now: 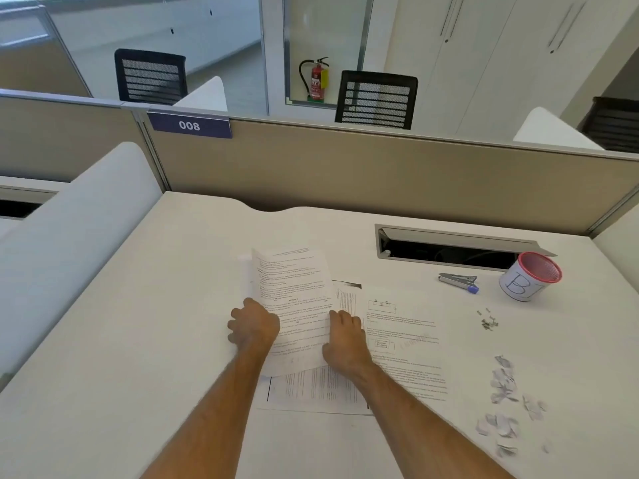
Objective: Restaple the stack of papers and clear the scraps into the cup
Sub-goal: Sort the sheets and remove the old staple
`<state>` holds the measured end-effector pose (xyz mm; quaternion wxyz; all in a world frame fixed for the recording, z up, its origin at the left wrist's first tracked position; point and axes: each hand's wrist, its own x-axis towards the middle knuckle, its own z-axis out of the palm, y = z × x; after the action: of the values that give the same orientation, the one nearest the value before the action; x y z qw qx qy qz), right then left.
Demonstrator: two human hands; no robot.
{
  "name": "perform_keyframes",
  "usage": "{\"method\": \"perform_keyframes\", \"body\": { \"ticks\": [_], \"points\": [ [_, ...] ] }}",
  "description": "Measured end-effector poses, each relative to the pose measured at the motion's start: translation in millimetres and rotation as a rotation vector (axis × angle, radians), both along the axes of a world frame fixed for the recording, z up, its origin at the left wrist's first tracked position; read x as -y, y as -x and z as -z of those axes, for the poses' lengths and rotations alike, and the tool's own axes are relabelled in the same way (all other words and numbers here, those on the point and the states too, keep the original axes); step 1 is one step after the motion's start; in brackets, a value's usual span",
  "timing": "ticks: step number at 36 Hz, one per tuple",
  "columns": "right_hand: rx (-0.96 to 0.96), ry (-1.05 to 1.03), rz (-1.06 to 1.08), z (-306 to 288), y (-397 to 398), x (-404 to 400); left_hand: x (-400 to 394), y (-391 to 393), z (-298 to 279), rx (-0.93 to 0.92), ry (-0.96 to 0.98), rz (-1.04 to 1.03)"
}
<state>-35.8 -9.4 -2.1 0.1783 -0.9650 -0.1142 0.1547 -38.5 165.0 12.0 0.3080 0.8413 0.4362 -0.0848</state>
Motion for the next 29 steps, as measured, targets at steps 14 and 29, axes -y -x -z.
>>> {"method": "perform_keyframes", "body": {
  "ticks": [14, 29],
  "points": [
    [-0.005, 0.077, -0.088, -4, -1, 1, 13, 10, 2, -0.001, -0.041, 0.074],
    [-0.012, 0.107, -0.1, -5, -5, -2, 6, 1, -8, 0.208, 0.175, -0.083]
  ]
}}
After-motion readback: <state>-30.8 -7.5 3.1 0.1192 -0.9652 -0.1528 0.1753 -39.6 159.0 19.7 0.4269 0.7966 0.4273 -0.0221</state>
